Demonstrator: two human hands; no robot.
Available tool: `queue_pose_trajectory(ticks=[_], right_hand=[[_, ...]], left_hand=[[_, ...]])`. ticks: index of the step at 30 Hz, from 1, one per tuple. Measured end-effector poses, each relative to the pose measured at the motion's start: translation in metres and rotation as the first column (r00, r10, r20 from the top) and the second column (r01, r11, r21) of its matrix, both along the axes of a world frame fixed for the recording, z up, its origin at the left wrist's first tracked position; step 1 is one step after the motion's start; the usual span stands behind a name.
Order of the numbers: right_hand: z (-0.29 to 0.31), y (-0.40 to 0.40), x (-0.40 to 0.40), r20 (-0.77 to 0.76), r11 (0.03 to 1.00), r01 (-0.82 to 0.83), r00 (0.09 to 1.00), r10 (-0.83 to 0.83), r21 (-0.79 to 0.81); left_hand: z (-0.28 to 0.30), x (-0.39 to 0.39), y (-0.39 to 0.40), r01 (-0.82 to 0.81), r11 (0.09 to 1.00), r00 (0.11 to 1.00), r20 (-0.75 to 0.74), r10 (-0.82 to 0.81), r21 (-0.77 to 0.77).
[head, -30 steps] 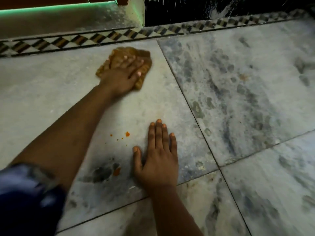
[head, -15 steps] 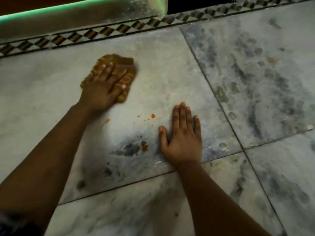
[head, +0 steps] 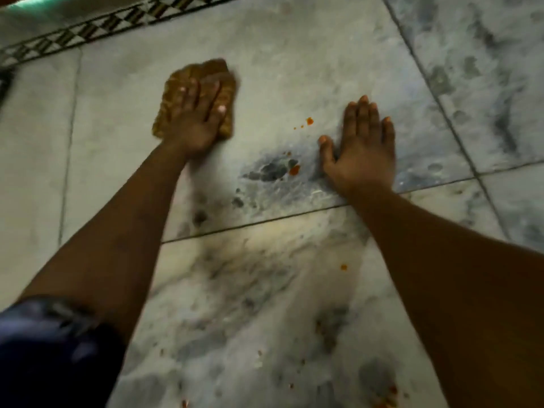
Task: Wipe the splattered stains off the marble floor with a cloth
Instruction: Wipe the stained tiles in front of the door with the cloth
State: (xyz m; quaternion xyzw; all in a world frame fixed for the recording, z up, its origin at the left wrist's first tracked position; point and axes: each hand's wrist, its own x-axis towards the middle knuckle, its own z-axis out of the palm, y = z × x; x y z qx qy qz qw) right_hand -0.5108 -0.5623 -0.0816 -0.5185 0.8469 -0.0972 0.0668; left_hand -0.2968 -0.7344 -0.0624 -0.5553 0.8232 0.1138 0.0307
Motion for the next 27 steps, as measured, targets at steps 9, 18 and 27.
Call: queue_pose_trajectory(ticks=[9, 18, 27], right_hand=[[0.006, 0.001, -0.003, 0.030, 0.999, -0.025, 0.999, 0.024, 0.032], [0.020, -0.006, -0.027, 0.233, 0.975, -0.150, 0.966, 0.108, 0.167], [0.004, 0.067, -0.048, -0.014, 0.998, -0.065, 0.998, 0.065, 0.004]], left_hand=[[0.009, 0.049, 0.146, 0.261, 0.965, 0.965, -0.035, -0.261, 0.006], [0.015, 0.029, 0.062, -0.072, 0.973, 0.996, 0.063, 0.059, 0.221], [0.039, 0.026, 0.160, 0.238, 0.954, 0.946, 0.266, -0.185, -0.181]])
